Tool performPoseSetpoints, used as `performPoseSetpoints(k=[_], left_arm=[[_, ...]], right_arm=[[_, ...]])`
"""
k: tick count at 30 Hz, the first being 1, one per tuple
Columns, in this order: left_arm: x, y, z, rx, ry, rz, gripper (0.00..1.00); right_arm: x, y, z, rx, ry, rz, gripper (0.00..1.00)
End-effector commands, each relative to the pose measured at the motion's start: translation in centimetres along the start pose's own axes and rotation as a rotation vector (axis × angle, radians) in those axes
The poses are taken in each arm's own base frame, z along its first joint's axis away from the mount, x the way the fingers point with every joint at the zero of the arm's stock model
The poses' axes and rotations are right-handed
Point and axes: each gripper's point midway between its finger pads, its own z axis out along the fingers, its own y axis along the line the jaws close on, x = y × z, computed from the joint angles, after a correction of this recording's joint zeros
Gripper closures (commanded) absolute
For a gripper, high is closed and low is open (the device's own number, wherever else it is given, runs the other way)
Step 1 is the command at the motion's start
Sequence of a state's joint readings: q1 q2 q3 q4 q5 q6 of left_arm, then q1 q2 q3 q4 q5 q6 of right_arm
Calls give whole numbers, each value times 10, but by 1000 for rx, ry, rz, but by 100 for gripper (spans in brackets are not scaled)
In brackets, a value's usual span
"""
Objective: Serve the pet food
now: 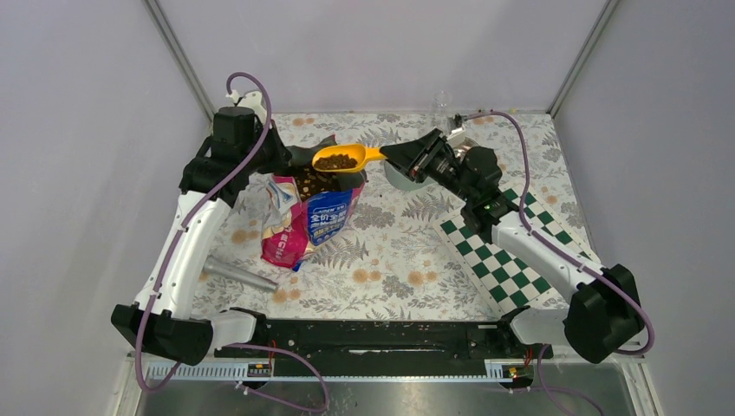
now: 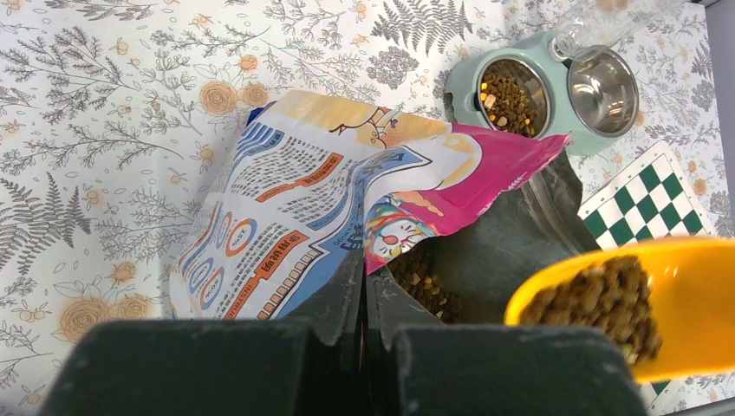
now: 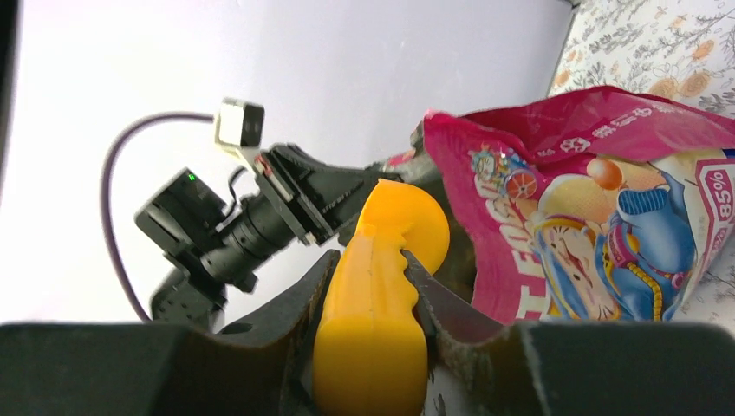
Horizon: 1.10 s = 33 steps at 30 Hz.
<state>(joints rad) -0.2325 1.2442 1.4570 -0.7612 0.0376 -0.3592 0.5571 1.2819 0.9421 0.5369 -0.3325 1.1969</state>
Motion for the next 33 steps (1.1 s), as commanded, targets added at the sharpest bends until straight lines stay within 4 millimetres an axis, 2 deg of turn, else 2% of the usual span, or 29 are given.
performPoseSetpoints(k=[1,6,15,20,25,33], left_arm=[[-28,-7,-19,32,-128,-23,100],[-27,-6,-18,35,-124,-25,100],[-27,-6,-18,40,-123,-26,100],[-25,-6,-17,42,-120,-28,100],[-26,-5,-17,36,-123,-28,100],[-26,-4,-16,30,-121,-25,100]], right_arm=[[-36,21,-3,-140,-98,131,100],[-63,18,-16,-194,-166,191,100],[-117,-12,-50,-150,-318,169,100],[-151,-45,-78,-93,-430,149,100],[-184,-89,-114,3,-550,142,100],[-218,-154,-168,176,-705,180,100]])
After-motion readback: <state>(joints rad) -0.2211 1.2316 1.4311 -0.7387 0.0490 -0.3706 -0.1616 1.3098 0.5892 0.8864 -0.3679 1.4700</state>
